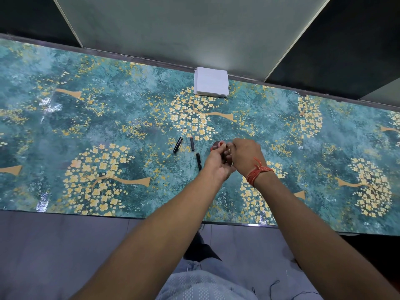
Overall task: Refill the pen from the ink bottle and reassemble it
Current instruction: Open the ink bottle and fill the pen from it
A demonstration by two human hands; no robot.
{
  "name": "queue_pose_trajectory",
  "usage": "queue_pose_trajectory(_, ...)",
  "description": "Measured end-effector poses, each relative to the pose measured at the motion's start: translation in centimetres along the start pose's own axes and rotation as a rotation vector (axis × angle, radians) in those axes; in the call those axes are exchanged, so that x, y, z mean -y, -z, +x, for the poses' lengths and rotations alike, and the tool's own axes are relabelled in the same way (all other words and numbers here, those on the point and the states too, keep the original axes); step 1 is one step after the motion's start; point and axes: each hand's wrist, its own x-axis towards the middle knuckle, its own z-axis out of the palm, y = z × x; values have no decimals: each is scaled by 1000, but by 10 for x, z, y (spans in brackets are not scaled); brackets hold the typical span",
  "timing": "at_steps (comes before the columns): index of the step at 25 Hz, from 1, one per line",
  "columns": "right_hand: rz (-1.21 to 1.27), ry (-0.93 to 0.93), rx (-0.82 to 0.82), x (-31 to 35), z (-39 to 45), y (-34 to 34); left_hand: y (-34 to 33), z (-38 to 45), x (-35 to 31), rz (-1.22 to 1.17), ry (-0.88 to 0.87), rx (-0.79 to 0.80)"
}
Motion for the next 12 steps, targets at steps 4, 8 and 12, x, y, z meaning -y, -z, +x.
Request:
queue_pose_trajectory(4, 16, 24, -45, 1, -3, 1, 1, 3, 0, -45, 4, 9)
queue_pose_trajectory(8, -24, 9, -21, 4, 1, 3, 3, 5, 0, -21, 11, 17)
queue_pose_trajectory(12, -34, 21, -42, 4, -3, 3, 5, 7, -2, -3, 25, 9)
